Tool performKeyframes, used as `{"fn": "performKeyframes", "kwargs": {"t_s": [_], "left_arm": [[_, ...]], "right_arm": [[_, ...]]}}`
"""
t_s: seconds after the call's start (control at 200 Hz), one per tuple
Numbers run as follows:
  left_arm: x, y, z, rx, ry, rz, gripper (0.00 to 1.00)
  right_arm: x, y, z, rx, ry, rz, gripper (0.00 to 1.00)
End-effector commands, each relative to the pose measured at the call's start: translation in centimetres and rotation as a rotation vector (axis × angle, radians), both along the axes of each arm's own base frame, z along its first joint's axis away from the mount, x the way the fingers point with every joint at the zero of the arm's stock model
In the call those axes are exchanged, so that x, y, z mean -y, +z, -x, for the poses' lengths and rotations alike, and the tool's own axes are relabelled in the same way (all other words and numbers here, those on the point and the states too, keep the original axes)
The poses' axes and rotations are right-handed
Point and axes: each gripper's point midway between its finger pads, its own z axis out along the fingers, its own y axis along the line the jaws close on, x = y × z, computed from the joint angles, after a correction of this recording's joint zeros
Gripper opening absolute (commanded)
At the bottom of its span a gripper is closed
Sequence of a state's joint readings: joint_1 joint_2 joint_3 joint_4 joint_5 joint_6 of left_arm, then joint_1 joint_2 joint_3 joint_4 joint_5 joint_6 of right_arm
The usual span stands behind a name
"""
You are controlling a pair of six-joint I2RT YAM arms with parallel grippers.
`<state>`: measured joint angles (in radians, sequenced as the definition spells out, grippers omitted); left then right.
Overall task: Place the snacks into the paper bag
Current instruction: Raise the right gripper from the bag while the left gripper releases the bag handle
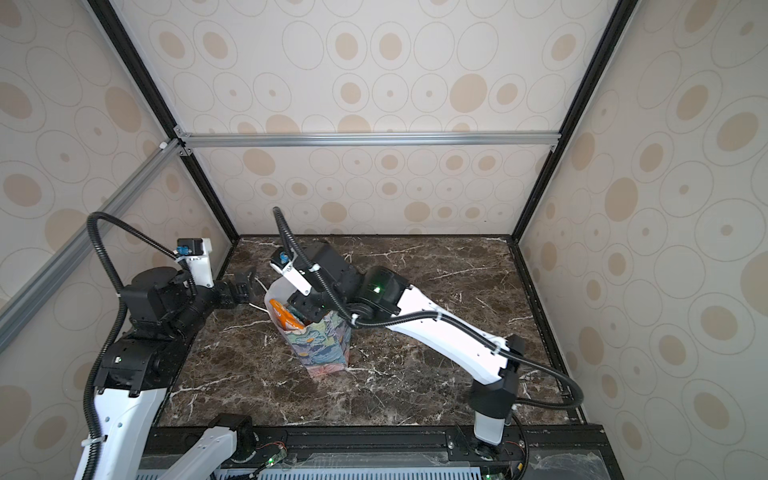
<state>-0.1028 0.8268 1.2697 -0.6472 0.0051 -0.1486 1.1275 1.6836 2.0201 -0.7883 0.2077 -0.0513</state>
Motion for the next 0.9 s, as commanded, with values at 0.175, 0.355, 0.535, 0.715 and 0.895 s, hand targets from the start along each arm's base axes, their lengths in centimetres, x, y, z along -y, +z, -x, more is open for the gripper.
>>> {"fn": "performKeyframes", "kwargs": {"t_s": [0.175,0.355,0.535,0.715,0.895], "left_arm": [[1.2,0.7,0.6,-0.077,-0.043,0.098,1.0],[2.6,-2.6,0.6,-0.15,-0.102,0.15,1.0],[3.1,-4.6,0.6,-0.206,-0.129,0.15,0.97],[3.7,-4.6,0.6,-0.195,-0.165,0.152,0.69],[4.1,-5.0,-0.1,-0.191,-0.19,0.148,0.27]], "right_arm": [[10.1,3.3,-3.5,0.092,-0.39,-0.077,0.65],[8.1,-0.1,-3.8,0.001,-0.398,-0.093,0.68],[7.3,-1.9,-5.8,0.017,-0.464,-0.085,0.69],[7.0,-3.9,-7.6,-0.018,-0.494,-0.082,0.64],[6.1,-3.3,-8.3,0.008,-0.467,-0.102,0.25]]}}
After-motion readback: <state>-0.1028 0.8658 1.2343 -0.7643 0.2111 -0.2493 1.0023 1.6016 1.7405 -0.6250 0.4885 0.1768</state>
